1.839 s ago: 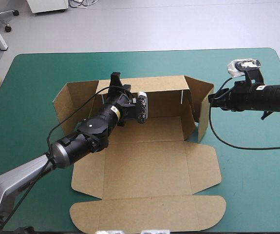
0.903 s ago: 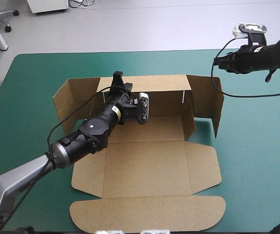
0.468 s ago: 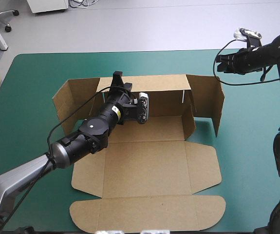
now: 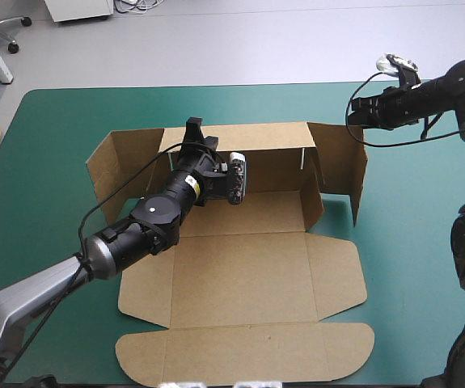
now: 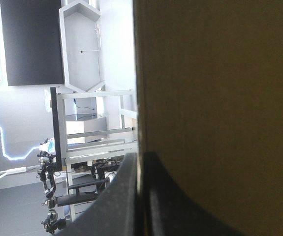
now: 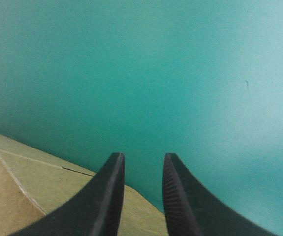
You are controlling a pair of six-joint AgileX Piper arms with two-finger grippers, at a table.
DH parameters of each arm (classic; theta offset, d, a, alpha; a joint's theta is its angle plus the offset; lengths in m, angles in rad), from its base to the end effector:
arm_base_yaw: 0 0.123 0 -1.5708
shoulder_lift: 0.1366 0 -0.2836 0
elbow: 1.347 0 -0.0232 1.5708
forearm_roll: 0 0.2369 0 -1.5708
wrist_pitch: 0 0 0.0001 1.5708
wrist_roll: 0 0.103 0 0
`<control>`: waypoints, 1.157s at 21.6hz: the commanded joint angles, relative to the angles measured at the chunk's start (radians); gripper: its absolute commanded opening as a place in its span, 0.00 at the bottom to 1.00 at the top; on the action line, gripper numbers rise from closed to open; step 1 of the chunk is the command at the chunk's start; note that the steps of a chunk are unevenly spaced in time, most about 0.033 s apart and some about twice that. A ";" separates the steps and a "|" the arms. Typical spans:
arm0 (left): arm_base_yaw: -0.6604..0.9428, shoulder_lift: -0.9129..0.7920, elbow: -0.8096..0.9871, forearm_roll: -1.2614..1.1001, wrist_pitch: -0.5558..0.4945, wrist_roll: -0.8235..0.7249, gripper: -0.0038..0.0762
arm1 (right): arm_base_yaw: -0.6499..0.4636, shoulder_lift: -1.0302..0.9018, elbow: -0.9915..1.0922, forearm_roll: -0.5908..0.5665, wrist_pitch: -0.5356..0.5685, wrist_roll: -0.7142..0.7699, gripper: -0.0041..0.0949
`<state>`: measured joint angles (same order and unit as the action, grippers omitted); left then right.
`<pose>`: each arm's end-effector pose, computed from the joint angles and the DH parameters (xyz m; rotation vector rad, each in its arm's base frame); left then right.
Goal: Fold the box
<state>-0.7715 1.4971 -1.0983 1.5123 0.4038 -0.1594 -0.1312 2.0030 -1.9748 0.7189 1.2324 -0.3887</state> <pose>0.2718 -0.2079 0.3242 1.5503 1.1911 0.7691 0.4309 0.0077 0.3281 -0.1868 2.4719 0.7799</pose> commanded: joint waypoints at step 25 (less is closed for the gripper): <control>-0.006 -0.038 -0.029 0.046 0.020 -0.040 0.03 | -0.004 -0.469 0.765 0.498 -0.146 -0.661 0.29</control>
<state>-0.7715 1.4971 -1.0983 1.5158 0.4113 -0.1852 -0.1312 1.6055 -1.2349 1.1083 1.0966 -0.9650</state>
